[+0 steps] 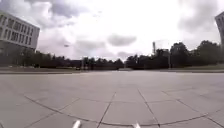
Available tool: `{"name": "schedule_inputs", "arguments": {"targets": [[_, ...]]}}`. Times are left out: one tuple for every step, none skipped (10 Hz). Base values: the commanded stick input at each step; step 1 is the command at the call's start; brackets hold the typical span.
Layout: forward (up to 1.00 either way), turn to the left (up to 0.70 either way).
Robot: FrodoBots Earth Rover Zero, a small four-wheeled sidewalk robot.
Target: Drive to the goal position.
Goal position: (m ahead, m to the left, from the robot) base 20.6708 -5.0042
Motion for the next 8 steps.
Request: {"name": "schedule_inputs", "arguments": {"targets": [[0.70, 0.00], [0.70, 0.00], [0.70, 0.00], [0.70, 0.00], [0.70, 0.00], [0.70, 0.00], [0.70, 0.00], [0.70, 0.00]]}}
